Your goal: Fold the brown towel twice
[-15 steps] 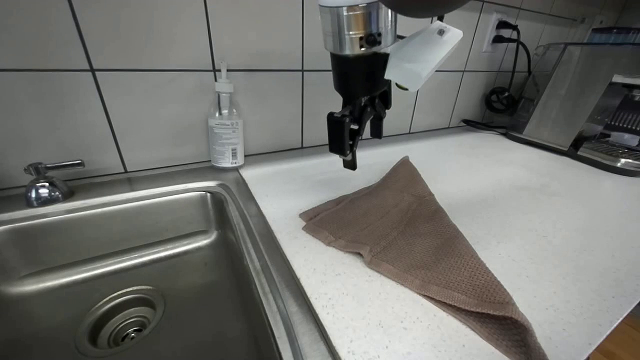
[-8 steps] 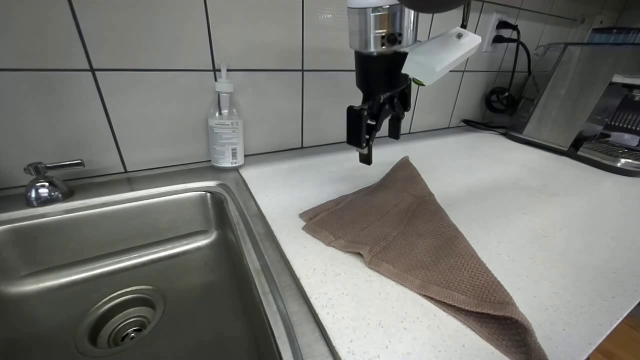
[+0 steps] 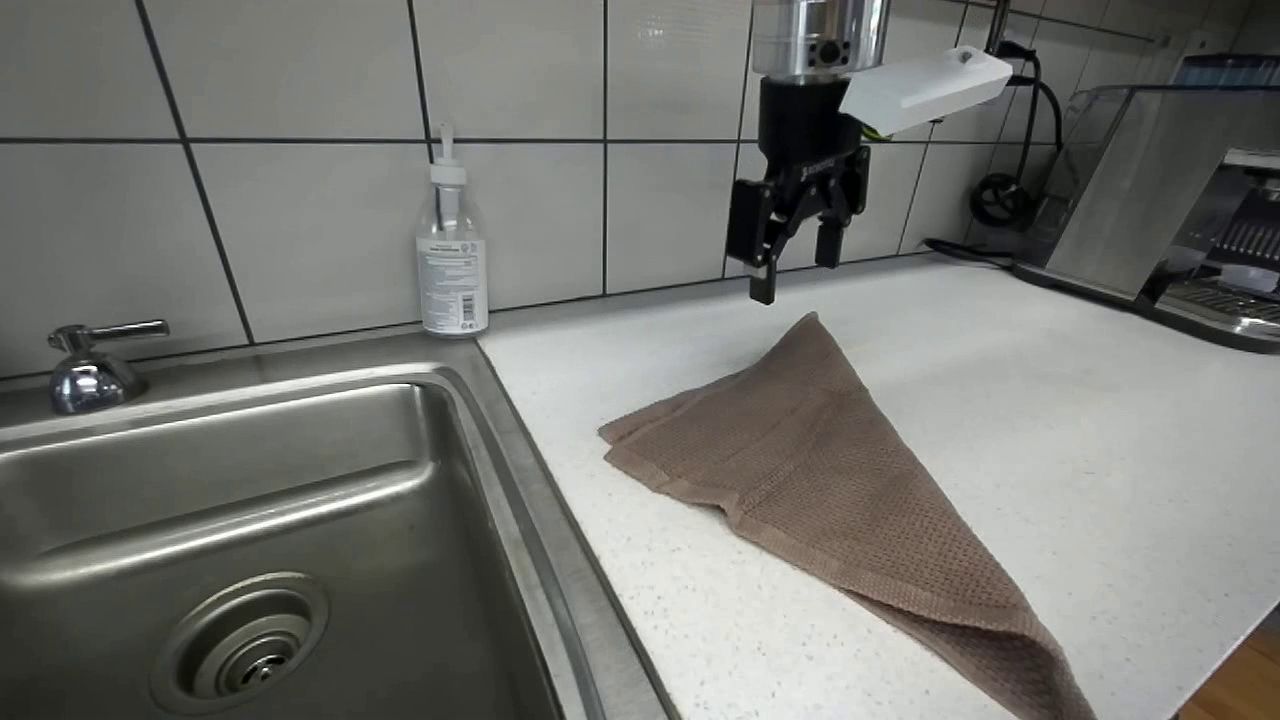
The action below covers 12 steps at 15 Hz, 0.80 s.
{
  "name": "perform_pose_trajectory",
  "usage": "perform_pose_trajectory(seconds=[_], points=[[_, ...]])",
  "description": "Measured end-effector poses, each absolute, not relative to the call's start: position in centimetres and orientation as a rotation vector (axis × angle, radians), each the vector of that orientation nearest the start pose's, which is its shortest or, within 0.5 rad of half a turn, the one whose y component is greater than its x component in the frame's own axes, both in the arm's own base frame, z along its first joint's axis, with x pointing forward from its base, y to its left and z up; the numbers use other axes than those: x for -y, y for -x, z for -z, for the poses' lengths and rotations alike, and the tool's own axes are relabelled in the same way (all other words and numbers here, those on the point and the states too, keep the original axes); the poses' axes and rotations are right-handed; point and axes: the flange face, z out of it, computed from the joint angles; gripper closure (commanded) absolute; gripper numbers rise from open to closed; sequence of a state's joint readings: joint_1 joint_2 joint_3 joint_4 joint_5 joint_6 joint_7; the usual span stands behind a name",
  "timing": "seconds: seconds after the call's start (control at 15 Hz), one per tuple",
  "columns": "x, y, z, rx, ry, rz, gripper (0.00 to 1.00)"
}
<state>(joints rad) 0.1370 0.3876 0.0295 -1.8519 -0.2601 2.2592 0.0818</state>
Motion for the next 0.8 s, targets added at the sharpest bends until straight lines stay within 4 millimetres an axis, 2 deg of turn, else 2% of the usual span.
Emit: perform_pose_trajectory(seconds=[0.2, 0.8], points=[[-8.72, -62.97, -31.80, 0.382, 3.306, 0.066, 0.00], [-8.66, -62.74, -31.67, 0.376, 3.306, 0.061, 0.00]])
